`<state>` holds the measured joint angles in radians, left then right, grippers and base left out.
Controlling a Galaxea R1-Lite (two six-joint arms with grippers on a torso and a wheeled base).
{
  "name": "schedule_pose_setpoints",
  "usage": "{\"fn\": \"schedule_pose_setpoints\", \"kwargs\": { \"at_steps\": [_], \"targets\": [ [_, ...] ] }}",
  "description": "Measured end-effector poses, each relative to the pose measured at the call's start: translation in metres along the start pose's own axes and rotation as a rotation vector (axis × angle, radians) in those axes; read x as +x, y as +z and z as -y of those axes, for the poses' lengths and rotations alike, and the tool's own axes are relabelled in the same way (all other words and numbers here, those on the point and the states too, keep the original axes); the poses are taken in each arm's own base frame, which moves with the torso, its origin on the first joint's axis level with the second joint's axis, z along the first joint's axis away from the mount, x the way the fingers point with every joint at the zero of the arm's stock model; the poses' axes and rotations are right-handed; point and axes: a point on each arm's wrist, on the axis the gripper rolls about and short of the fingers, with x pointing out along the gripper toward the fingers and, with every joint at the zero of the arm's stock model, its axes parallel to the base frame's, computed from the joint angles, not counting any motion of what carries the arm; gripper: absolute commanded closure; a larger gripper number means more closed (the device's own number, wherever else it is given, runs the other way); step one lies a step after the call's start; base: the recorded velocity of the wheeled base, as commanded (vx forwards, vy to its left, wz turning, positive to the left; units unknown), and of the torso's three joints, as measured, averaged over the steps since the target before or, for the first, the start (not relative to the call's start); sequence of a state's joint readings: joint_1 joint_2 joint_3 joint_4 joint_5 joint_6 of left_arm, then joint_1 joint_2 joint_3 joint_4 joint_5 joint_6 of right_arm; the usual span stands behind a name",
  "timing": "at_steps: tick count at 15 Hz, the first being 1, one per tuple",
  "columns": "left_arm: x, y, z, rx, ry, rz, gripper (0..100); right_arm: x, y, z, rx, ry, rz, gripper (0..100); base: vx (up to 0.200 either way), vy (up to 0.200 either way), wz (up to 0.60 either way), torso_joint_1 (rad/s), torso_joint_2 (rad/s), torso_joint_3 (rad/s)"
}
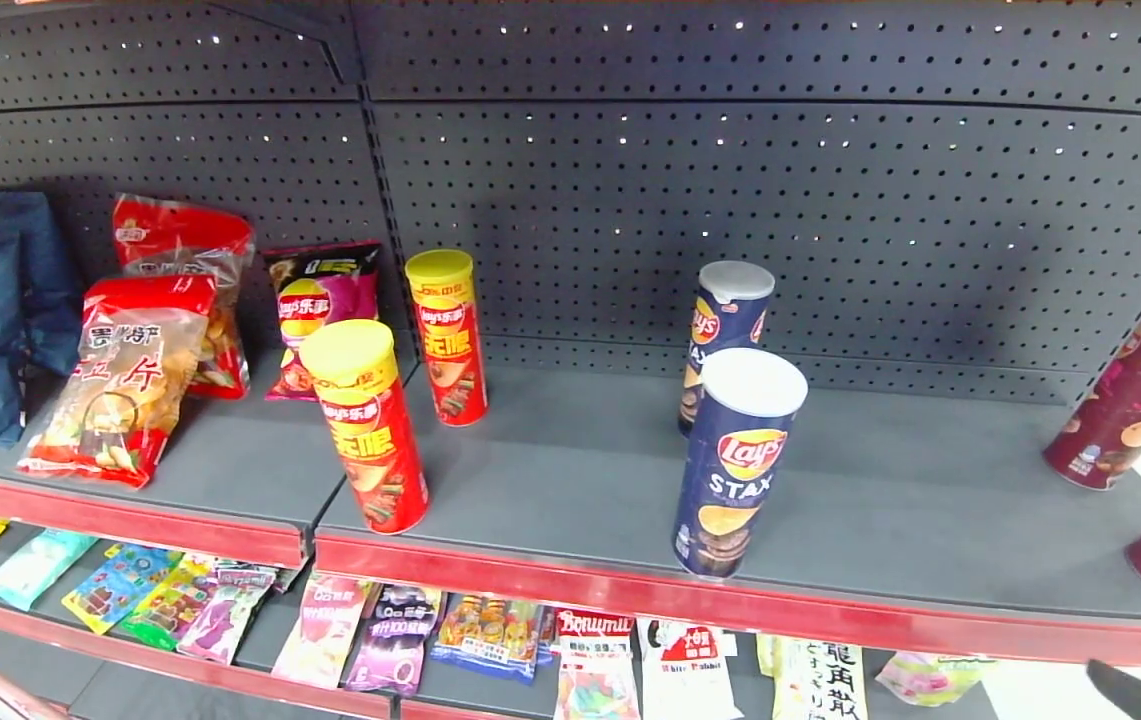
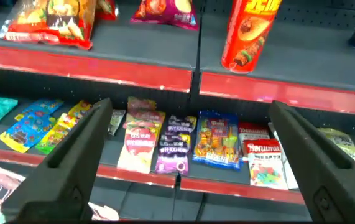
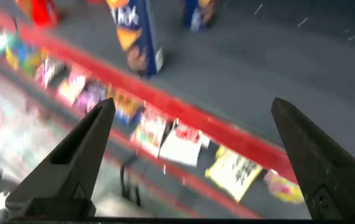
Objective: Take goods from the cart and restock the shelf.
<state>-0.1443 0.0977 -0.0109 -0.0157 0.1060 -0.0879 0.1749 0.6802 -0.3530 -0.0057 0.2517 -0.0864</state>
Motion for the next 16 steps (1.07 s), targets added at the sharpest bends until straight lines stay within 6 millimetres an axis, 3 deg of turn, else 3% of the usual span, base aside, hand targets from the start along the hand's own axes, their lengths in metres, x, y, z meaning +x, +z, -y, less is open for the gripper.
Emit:
{"fn": "schedule_pose_setpoints", "kwargs": {
  "at_steps": [3, 6, 13, 16],
  "targets": [
    [0.000, -0.001, 0.000, 0.000, 0.000, -0.004, 0, 0.048, 0.007, 0.006, -0.013, 0.033, -0.206, 0, 0.000, 0.000, 0.00, 0.000, 0.00, 0.000],
    [0.000, -0.001, 0.000, 0.001, 0.000, -0.005, 0, 0.090, 0.010, 0.007, -0.022, 0.058, -0.305, 0, 0.000, 0.000, 0.00, 0.000, 0.00, 0.000],
    [0.000, 0.000, 0.000, 0.002, 0.006, -0.003, 0, 0.163, 0.008, 0.016, -0.018, 0.029, -0.392, 0, 0.000, 0.000, 0.00, 0.000, 0.00, 0.000],
    [0.000, 0.000, 0.000, 0.003, 0.015, -0.002, 0, 0.184, 0.001, 0.019, 0.011, 0.004, -0.431, 0, 0.000, 0.000, 0.00, 0.000, 0.00, 0.000]
  ]
}}
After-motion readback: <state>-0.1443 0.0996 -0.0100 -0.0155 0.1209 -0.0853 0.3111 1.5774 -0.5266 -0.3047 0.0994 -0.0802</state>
